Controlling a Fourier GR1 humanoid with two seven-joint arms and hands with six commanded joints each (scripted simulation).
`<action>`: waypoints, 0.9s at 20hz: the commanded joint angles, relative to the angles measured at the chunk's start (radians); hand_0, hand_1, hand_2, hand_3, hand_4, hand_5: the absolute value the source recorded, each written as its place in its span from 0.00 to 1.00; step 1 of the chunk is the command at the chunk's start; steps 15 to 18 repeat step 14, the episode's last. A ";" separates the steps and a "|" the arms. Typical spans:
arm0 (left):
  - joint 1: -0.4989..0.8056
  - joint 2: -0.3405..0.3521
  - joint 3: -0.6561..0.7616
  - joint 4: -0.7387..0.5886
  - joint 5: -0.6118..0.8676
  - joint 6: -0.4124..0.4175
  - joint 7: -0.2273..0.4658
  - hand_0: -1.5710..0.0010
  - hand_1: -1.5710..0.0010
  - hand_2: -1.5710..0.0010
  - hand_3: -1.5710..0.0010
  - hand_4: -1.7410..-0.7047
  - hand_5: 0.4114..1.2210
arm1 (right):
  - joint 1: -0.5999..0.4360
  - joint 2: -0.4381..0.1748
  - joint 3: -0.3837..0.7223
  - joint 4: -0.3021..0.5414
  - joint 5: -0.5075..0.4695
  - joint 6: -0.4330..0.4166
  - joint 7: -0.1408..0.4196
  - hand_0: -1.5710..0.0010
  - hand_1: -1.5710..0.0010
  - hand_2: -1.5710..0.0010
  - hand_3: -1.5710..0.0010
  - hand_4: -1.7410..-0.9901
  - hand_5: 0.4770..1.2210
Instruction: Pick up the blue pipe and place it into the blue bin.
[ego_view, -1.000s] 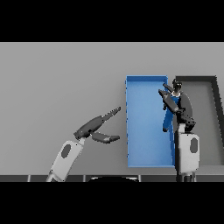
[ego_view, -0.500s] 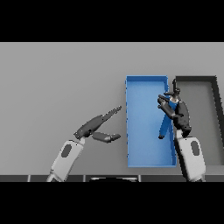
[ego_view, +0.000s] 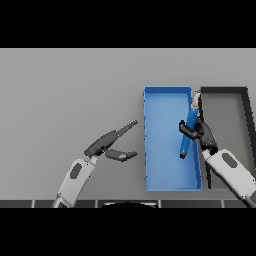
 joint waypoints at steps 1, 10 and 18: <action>0.002 -0.001 -0.004 -0.001 -0.001 -0.003 -0.009 1.00 1.00 1.00 1.00 0.79 0.11 | -0.046 -0.038 0.070 0.005 -0.052 -0.006 0.000 0.91 0.91 0.92 0.98 0.71 0.48; 0.015 0.001 -0.004 -0.005 0.010 -0.011 -0.006 1.00 1.00 1.00 1.00 0.78 0.10 | -0.186 -0.127 0.279 -0.028 -0.168 -0.049 0.000 0.99 0.99 0.99 1.00 0.87 0.32; -0.023 -0.021 -0.005 0.010 0.002 0.002 0.016 1.00 1.00 1.00 1.00 0.78 0.10 | -0.199 -0.135 0.281 -0.038 -0.169 -0.028 -0.001 0.99 0.99 0.99 1.00 0.87 0.32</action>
